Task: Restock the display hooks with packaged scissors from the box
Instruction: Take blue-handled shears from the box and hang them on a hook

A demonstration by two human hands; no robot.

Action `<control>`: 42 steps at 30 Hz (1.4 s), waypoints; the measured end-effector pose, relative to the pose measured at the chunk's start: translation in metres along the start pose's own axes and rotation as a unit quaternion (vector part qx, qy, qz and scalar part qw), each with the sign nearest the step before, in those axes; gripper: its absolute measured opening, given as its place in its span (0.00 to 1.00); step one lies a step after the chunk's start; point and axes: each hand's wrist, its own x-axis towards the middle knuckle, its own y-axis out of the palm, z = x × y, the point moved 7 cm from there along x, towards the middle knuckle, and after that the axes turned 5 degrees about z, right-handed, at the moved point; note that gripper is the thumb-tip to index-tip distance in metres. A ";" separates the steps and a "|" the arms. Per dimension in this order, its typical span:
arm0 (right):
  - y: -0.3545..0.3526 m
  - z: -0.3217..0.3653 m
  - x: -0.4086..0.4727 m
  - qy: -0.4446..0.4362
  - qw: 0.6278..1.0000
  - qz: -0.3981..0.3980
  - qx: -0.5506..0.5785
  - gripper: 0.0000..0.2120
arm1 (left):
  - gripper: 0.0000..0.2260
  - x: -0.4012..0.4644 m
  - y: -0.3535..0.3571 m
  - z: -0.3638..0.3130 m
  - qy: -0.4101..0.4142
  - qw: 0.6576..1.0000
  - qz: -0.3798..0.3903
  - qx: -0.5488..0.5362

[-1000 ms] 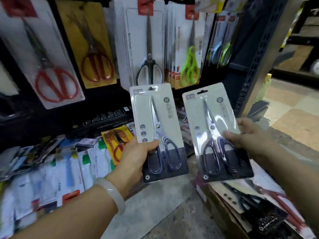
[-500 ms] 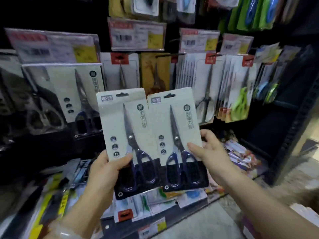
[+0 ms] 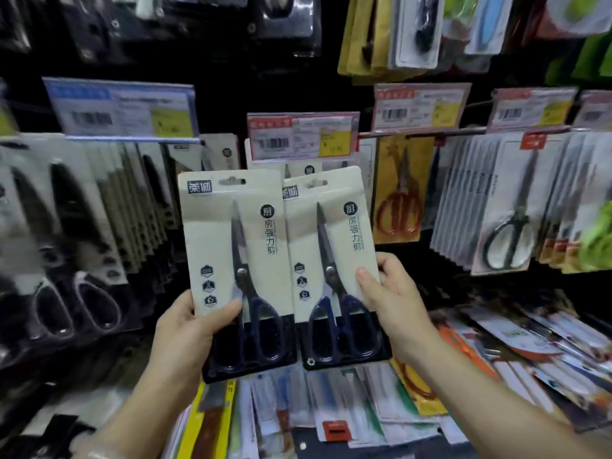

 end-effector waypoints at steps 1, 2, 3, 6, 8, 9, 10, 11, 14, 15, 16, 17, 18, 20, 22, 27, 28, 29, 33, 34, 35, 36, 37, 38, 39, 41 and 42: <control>0.006 0.004 0.002 -0.008 1.000 0.005 -0.012 0.06 | 0.10 0.001 -0.007 -0.002 0.003 1.000 -0.001 -0.002; 0.011 0.008 0.004 -0.016 1.000 0.010 -0.020 0.06 | 0.10 0.002 -0.013 -0.003 0.003 1.000 0.000 -0.006; 0.016 0.012 0.007 -0.025 0.999 0.015 -0.021 0.06 | 0.10 0.002 -0.017 -0.004 0.002 1.000 -0.002 -0.010; 0.025 0.021 0.015 -0.044 0.999 0.019 -0.015 0.07 | 0.10 -0.001 -0.026 -0.005 0.000 1.000 -0.004 -0.017; 0.028 0.022 0.017 -0.053 0.998 0.019 -0.005 0.08 | 0.10 -0.003 -0.029 -0.006 0.003 1.000 -0.001 -0.006; 0.028 0.019 0.016 -0.055 0.998 0.018 0.003 0.08 | 0.10 -0.004 -0.032 -0.006 0.005 1.000 0.000 -0.002; 0.027 0.016 0.013 -0.057 0.998 0.014 0.011 0.07 | 0.10 -0.005 -0.033 -0.006 0.005 1.000 0.001 -0.001; 0.027 0.012 0.010 -0.059 0.998 0.011 0.017 0.07 | 0.09 -0.005 -0.035 -0.005 0.004 1.000 0.001 -0.001; 0.030 0.012 0.003 -0.073 0.997 0.011 0.022 0.06 | 0.09 -0.006 -0.039 -0.004 -0.001 1.000 0.002 -0.002; 0.033 0.015 0.005 -0.079 0.997 0.014 0.022 0.06 | 0.09 -0.006 -0.041 -0.004 -0.002 1.000 0.002 -0.001; 0.035 0.018 0.008 -0.082 0.996 0.013 0.021 0.06 | 0.09 -0.005 -0.042 -0.003 -0.003 1.000 -0.001 0.001; 0.038 0.021 0.013 -0.083 0.996 0.010 0.023 0.06 | 0.08 -0.005 -0.043 -0.001 -0.003 1.000 -0.005 0.001; 0.040 0.024 0.018 -0.082 0.996 0.005 0.026 0.06 | 0.08 -0.005 -0.043 0.000 -0.005 1.000 -0.007 -0.001; 0.046 0.026 0.027 -0.071 0.997 -0.002 0.023 0.06 | 0.09 -0.005 -0.043 0.002 -0.010 1.000 -0.009 -0.003; 0.048 0.021 0.032 -0.053 0.998 -0.005 0.022 0.06 | 0.09 -0.005 -0.043 0.003 -0.010 1.000 -0.008 -0.001; 0.044 0.012 0.033 -0.032 0.998 -0.020 0.047 0.06 | 0.08 -0.004 -0.047 0.006 -0.012 1.000 -0.015 -0.009; 0.044 0.011 0.033 -0.031 0.998 -0.026 0.049 0.06 | 0.08 -0.004 -0.047 0.007 -0.013 1.000 -0.016 -0.010; 0.043 0.010 0.034 -0.029 0.998 -0.032 0.050 0.07 | 0.09 -0.004 -0.047 0.007 -0.014 1.000 -0.016 -0.010; 0.044 0.008 0.033 -0.016 0.997 -0.053 0.055 0.07 | 0.09 -0.005 -0.045 0.009 -0.012 1.000 -0.010 -0.011; 0.043 0.008 0.032 -0.011 0.996 -0.064 0.058 0.07 | 0.09 -0.005 -0.045 0.009 -0.012 1.000 -0.008 -0.012; 0.042 0.009 0.030 -0.007 0.996 -0.074 0.058 0.08 | 0.09 -0.005 -0.045 0.009 -0.011 1.000 -0.005 -0.013; 0.041 0.009 0.029 -0.006 0.995 -0.084 0.051 0.08 | 0.09 -0.006 -0.045 0.009 -0.010 1.000 -0.002 -0.015; 0.041 0.010 0.029 -0.006 0.995 -0.091 0.042 0.08 | 0.09 -0.005 -0.045 0.008 -0.009 1.000 0.001 -0.020; 0.041 0.009 0.031 -0.004 0.995 -0.096 0.032 0.08 | 0.10 -0.005 -0.045 0.009 -0.010 1.000 0.002 -0.025; 0.041 0.009 0.034 0.002 0.995 -0.099 0.021 0.08 | 0.10 -0.005 -0.046 0.009 -0.011 1.000 0.003 -0.028; 0.042 0.008 0.046 0.018 0.995 -0.095 -0.013 0.07 | 0.10 -0.006 -0.047 0.010 -0.008 1.000 0.003 -0.023; 0.044 0.006 0.054 0.029 0.995 -0.088 -0.036 0.05 | 0.10 -0.006 -0.048 0.010 -0.006 1.000 0.001 -0.019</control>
